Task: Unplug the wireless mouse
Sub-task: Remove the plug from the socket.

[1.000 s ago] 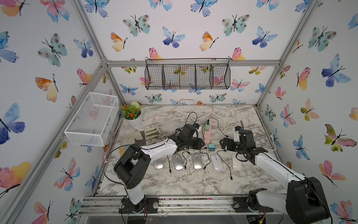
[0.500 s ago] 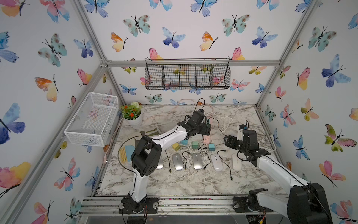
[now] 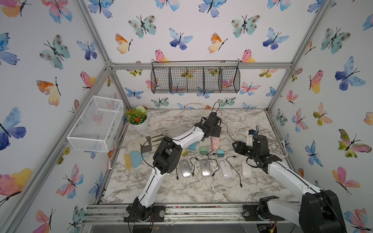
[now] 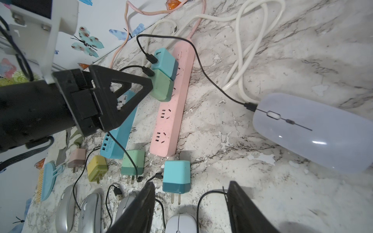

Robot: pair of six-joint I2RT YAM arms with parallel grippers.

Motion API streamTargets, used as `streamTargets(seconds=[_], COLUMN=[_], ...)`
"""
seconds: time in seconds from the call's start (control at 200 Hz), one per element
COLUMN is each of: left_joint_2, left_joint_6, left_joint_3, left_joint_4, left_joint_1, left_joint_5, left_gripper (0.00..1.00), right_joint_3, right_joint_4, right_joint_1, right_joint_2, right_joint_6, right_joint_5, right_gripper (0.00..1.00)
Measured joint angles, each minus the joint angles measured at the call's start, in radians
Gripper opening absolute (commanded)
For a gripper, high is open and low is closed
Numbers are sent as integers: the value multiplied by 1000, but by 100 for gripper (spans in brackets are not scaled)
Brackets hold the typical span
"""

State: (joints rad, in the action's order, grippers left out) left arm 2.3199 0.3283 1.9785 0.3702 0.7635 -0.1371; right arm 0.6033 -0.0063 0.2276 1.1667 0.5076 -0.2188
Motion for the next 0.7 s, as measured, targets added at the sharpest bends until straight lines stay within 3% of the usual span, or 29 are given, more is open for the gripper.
streamTargets(seconds=[0.215, 0.521, 0.701], left_joint_2=[74, 124, 124], left_joint_6=[-26, -37, -40], left_joint_3=[96, 122, 124], left_joint_4=[2, 11, 16], left_joint_1=[15, 18, 18], left_joint_5=[-43, -50, -48], left_gripper=[58, 28, 17], right_joint_3=[0, -3, -3], right_joint_4=[1, 10, 60], right_joint_1=[0, 0, 0], right_joint_2=[7, 22, 71], right_joint_6=[2, 14, 42], right_joint_5=[-21, -37, -74], right_gripper=[57, 55, 52])
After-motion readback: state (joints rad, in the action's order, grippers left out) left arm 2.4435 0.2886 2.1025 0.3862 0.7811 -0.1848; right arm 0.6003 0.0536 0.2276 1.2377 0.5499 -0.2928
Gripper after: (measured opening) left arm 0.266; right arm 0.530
